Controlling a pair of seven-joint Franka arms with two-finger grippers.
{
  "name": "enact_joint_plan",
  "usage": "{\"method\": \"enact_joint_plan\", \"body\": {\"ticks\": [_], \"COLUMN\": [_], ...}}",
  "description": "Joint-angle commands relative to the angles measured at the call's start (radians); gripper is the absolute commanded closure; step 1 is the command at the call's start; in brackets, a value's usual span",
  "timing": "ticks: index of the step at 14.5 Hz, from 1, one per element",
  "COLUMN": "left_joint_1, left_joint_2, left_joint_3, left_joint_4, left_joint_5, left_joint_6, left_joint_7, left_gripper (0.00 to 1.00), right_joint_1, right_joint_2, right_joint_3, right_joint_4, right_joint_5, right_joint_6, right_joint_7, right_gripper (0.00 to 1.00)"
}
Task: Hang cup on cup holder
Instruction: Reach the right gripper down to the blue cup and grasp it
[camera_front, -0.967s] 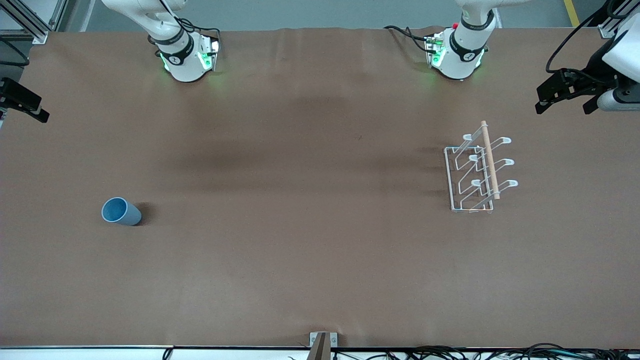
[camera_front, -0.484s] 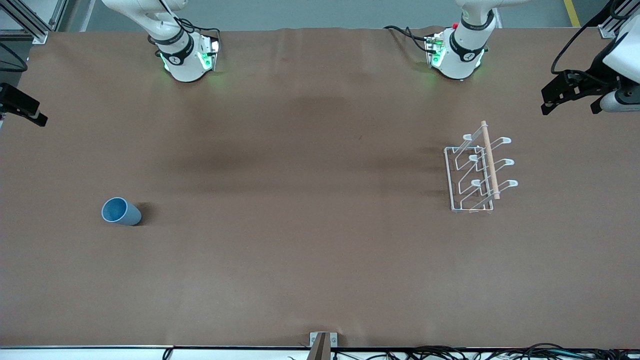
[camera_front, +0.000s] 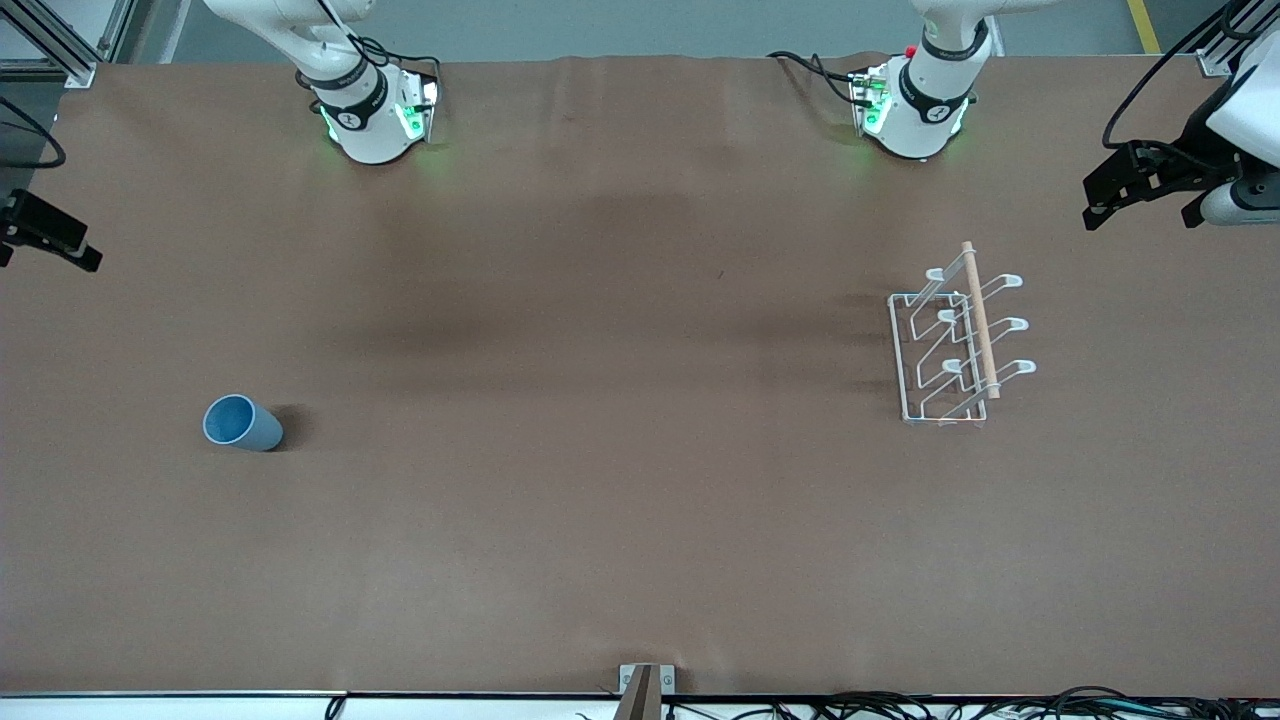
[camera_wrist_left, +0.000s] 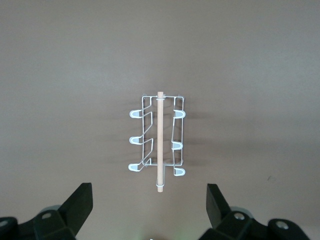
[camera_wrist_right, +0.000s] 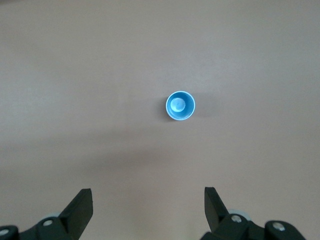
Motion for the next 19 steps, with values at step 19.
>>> {"method": "enact_joint_plan", "body": {"ticks": [19], "left_joint_1": [0.007], "left_joint_2": [0.011], "left_joint_3": [-0.002], "left_joint_4": [0.016], "left_joint_5": [-0.025], "left_joint_6": [-0.021], "left_joint_7": [0.011], "left_gripper": [0.00], "right_joint_1": [-0.196], "right_joint_2": [0.370], "right_joint_3": [0.016], "right_joint_4": [-0.338], "right_joint_5": [0.105], "right_joint_6": [0.659], "right_joint_7": [-0.172], "right_gripper": [0.15]}}
